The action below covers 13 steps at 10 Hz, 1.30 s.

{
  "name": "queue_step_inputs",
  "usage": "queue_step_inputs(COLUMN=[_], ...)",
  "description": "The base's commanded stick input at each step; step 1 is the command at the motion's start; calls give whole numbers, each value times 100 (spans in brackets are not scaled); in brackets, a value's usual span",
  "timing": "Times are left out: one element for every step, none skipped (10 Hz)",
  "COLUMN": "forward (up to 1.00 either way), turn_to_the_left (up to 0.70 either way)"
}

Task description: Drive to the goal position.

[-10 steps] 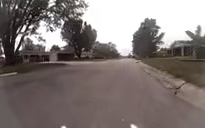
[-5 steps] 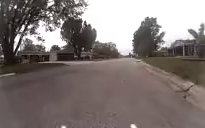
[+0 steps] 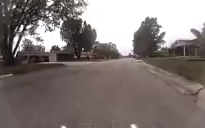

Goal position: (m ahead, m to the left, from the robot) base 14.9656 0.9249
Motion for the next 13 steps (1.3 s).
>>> queue_step_inputs(forward=[50, 50, 50, 50, 50, 50, 50, 50, 50, 50, 50, 50, 50], turn_to_the_left=[0, 0, 0, 0, 0, 0, 0, 0, 0, 0, 0, 0, 0])
